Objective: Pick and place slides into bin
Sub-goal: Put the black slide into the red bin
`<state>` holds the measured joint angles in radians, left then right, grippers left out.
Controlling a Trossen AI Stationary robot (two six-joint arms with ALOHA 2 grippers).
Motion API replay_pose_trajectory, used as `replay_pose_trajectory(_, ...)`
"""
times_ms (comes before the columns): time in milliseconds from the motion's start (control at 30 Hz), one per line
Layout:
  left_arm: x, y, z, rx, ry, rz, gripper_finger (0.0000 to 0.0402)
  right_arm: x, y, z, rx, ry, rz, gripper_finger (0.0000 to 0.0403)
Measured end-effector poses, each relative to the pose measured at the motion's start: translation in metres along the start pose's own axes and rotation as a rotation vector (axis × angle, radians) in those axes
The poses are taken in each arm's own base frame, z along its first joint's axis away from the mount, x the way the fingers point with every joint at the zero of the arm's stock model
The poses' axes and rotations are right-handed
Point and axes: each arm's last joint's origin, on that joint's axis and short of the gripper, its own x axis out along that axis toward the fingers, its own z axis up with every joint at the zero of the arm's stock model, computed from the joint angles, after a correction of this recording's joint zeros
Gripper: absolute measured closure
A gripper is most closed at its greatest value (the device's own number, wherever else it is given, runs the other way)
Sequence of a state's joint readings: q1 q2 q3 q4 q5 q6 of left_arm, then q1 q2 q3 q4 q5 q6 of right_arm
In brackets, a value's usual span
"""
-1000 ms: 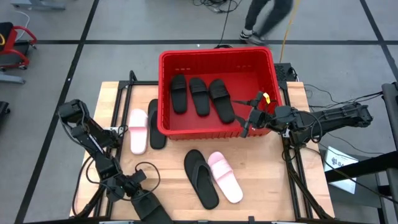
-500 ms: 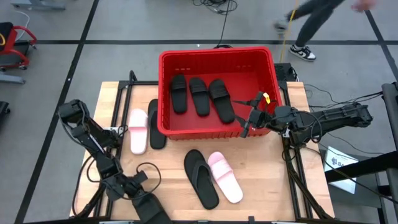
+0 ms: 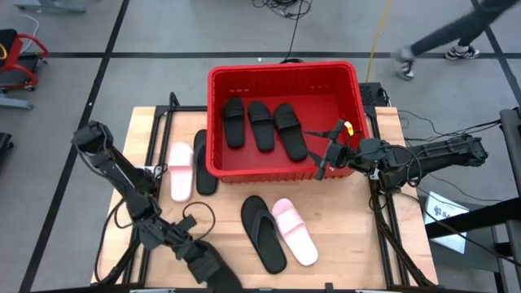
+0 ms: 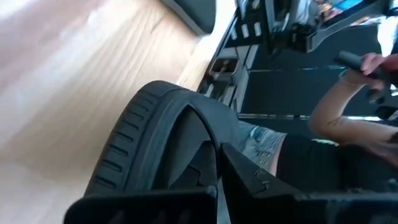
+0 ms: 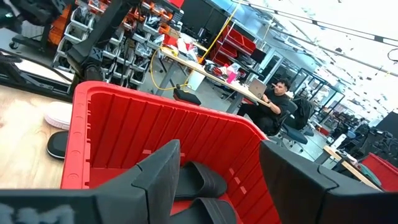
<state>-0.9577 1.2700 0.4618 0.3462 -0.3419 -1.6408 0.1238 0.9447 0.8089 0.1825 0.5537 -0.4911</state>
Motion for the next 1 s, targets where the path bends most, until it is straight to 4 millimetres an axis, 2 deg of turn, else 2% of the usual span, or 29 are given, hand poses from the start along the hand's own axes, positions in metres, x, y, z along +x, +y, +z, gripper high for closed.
replay_pose_trajectory(400, -0.054, -0.024, 0.046, 0.040, -0.200, -0.062, 0.0402, 0.000, 0.000, 0.000, -0.005, -0.002, 0.004, 0.0193)
replay_pose_trajectory(600, -0.079, -0.036, 0.067, 0.115, -0.296, -0.078, 0.0402, 0.000, 0.004, -0.004, -0.102, -0.017, 0.061, 0.0193)
replay_pose_trajectory(700, -0.089, -0.050, 0.077, 0.166, -0.358, -0.095, 0.0402, 0.000, 0.005, -0.003, -0.106, -0.045, 0.093, 0.0193)
replay_pose_trajectory(833, -0.106, -0.080, 0.092, 0.285, -0.441, -0.099, 0.0401, 0.000, 0.004, 0.000, -0.096, -0.072, 0.090, 0.0193)
replay_pose_trajectory(1000, -0.127, -0.112, 0.109, 0.407, -0.530, -0.039, 0.0401, 0.000, 0.003, 0.003, -0.109, -0.100, 0.073, 0.0193)
